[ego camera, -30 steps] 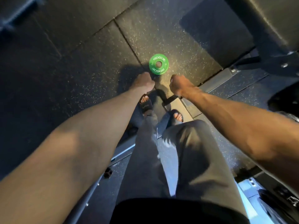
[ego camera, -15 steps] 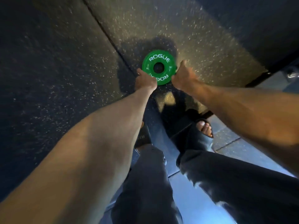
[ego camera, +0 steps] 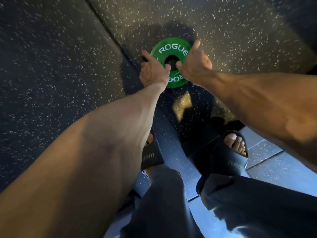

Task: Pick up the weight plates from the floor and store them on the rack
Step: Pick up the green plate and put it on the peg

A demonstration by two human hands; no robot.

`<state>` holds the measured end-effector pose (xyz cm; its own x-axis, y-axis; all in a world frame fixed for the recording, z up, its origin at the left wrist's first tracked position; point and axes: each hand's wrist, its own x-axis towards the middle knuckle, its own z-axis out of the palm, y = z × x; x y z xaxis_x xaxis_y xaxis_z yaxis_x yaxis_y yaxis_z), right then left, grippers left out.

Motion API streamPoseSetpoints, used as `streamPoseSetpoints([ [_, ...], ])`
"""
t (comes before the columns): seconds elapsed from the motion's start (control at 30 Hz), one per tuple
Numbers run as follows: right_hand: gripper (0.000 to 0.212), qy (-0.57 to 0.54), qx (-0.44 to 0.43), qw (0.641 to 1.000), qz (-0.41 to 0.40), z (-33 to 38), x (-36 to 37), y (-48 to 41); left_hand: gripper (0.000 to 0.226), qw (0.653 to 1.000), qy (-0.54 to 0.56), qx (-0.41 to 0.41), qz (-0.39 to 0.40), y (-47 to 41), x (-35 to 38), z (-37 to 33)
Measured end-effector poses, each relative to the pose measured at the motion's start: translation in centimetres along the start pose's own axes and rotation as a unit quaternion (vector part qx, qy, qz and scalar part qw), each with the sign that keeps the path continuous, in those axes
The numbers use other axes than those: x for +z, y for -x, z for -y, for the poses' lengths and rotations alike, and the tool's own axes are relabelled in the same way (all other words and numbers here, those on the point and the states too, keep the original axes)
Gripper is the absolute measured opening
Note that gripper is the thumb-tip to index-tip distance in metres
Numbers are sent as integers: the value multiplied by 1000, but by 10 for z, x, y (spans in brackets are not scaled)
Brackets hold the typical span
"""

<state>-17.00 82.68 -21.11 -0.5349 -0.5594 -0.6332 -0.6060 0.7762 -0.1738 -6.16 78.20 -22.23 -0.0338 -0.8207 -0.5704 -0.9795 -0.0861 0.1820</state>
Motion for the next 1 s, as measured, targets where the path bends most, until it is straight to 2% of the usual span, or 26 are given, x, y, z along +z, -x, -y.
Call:
streamPoseSetpoints([
  [0.13,92,22,11,1000,9,-7,-30,58,69,998,-44,22,41,36,-44,-2],
  [0.23,81,33,22,999,2,-2,-76,119,61,997,-13,22,78,86,-99,-3],
  [0.3,66,12,22,1000,-5,6,-113,167,66,995,35,7,96,124,-140,-4],
  [0.37,61,-32,30,999,-4,17,-153,218,72,992,62,5,108,166,-190,-7],
  [0.53,80,-176,74,981,13,45,-253,343,88,976,158,-48,141,278,-304,1],
  [0.63,75,-199,58,978,34,50,-295,415,108,962,224,-85,129,318,-326,30],
  [0.7,69,-209,50,976,47,47,-310,460,103,941,286,-110,142,357,-344,47],
  [0.77,64,-225,33,972,51,43,-317,504,89,924,333,-122,141,427,-391,55],
  [0.87,57,-241,8,968,74,30,-311,565,66,906,376,-141,129,505,-417,87],
  [0.97,54,-241,-30,963,120,21,-298,628,70,891,413,-161,97,575,-419,138],
  [1.0,54,-227,-46,964,129,20,-294,649,65,879,437,-167,94,601,-415,155],
])
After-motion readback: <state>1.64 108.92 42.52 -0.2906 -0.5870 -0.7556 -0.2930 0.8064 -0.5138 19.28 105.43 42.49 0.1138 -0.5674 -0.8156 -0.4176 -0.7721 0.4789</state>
